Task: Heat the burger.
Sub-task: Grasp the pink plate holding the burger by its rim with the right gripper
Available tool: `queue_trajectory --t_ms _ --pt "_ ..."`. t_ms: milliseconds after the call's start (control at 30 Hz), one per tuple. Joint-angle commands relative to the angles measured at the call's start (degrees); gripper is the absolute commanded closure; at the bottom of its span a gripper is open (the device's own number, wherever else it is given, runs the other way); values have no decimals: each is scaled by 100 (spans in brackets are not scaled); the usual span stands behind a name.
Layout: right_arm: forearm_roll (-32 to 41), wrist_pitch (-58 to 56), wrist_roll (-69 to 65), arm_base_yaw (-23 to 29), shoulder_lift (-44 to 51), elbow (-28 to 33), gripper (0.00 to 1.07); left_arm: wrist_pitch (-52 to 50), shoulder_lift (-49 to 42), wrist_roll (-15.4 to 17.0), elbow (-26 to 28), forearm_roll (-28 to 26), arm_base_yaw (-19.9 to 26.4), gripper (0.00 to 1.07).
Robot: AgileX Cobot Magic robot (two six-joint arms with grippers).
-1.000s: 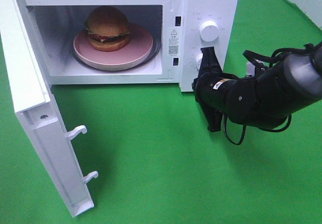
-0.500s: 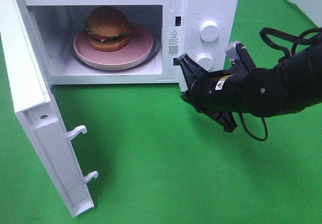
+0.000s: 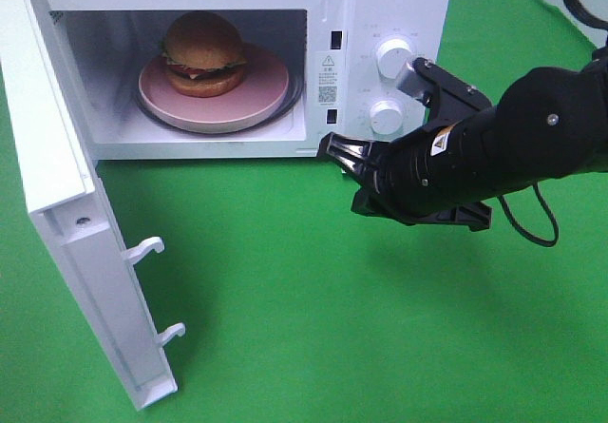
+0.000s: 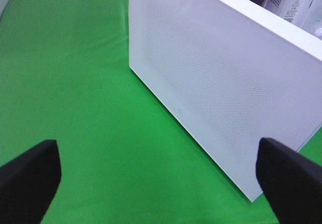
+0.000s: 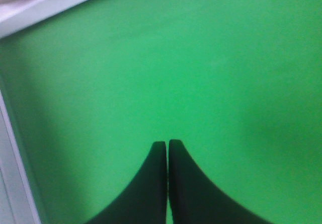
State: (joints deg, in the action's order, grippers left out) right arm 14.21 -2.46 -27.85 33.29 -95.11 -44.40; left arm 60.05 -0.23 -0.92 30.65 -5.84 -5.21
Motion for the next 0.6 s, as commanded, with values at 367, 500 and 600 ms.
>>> queue_trajectory --t_ms 367,500,600 --pt "-57 -2395 3587 -29 212 -659 106 -52 -97 6 -11 -23 0 9" --pt "-57 -2842 4962 -29 212 -779 105 -52 -97 6 -11 -23 0 9" --pt "-74 -3042 6474 -29 212 -819 104 -52 -97 6 -11 -23 0 9"
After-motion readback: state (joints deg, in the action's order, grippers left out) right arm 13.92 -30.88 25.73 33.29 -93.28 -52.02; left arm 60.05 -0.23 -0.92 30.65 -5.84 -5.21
